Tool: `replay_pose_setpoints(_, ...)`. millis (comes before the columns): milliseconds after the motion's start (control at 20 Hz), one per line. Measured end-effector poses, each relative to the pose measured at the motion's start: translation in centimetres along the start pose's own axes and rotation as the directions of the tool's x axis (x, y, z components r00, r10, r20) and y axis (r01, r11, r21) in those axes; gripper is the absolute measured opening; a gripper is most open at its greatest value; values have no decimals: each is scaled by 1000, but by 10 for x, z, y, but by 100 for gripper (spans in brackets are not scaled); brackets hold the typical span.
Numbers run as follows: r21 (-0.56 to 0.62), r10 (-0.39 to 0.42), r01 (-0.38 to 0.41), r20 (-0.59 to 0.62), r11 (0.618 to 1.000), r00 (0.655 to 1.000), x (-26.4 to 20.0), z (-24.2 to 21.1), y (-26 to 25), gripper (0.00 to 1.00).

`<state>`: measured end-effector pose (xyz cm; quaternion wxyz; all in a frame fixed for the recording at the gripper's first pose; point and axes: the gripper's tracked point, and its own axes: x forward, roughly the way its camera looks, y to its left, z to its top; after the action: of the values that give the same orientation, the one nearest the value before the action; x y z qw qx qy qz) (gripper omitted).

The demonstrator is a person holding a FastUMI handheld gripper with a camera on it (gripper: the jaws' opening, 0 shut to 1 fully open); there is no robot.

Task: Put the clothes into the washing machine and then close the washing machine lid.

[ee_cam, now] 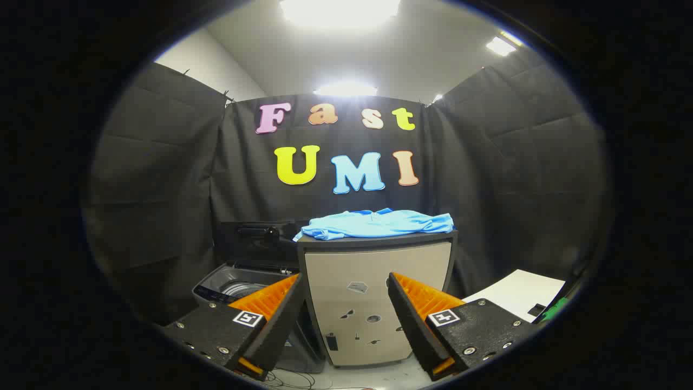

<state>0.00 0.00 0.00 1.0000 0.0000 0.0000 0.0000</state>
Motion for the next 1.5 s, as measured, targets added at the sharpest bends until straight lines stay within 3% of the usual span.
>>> replay_pose_setpoints(1050, -16, -6, 7, 13, 1000, 1000, 1, 3, 5, 95)
replay_pose_setpoints(1500, 8, -29, 29, 32, 1000, 999, 55, 58, -19, 95)
